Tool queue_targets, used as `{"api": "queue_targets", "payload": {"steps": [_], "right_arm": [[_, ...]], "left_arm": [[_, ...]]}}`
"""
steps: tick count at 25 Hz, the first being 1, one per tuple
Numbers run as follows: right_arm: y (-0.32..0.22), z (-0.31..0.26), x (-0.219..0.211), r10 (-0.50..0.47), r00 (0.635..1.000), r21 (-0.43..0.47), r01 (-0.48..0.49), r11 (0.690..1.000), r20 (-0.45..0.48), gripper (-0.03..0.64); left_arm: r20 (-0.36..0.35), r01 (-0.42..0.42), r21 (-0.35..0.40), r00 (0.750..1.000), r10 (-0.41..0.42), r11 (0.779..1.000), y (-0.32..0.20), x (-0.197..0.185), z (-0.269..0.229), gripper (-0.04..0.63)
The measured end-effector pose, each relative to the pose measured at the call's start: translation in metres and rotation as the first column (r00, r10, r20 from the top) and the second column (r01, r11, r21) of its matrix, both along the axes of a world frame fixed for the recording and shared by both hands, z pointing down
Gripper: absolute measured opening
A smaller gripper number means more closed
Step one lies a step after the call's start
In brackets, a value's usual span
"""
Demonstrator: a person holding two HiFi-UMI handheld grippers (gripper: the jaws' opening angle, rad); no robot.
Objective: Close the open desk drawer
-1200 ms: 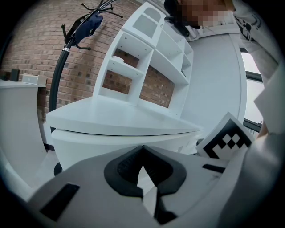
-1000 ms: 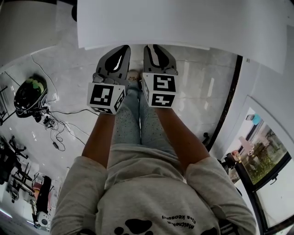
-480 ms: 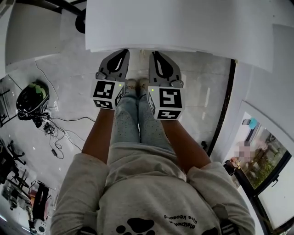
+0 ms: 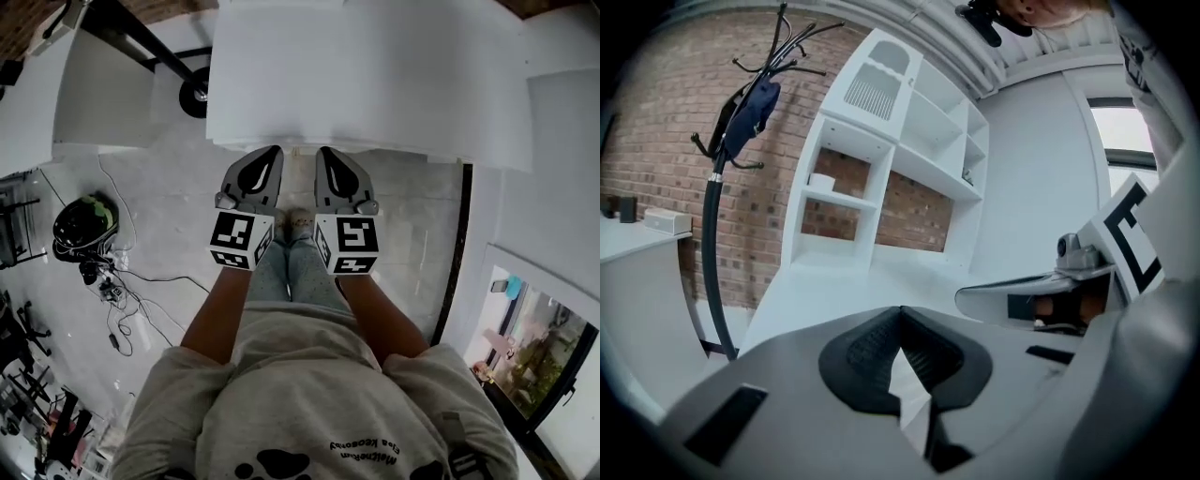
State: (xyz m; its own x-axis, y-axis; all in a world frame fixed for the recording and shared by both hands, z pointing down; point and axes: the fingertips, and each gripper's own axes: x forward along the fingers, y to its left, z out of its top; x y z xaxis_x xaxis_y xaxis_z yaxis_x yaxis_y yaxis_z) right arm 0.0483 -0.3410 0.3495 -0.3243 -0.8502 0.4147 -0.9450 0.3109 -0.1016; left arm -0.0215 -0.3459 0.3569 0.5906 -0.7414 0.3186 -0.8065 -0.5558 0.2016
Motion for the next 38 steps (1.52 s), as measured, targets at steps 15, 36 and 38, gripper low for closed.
{"api": "queue_targets", "payload": {"steps": [15, 36, 38], "right_arm": [[0.055, -0.130, 0.006, -0.044, 0.999, 0.134, 0.042, 0.990, 0.014, 0.031], [0.129, -0.235, 0.008, -0.095, 0.995, 0.343, 0.080, 0.936, 0.027, 0.031], [0.135, -0.232, 0.012, -0.091, 0.995, 0.339, 0.075, 0.938, 0.029, 0.031]], "left_arm": [[0.008, 0.021, 0.112, 1.000, -0.023, 0.993, 0.061, 0.004, -0.144, 0.018], [-0.040, 0.056, 0.208, 0.998, -0.049, 0.976, 0.131, -0.011, -0.224, 0.018], [-0.049, 0.065, 0.214, 0.997, -0.056, 0.975, 0.133, -0.009, -0.225, 0.018]]}}
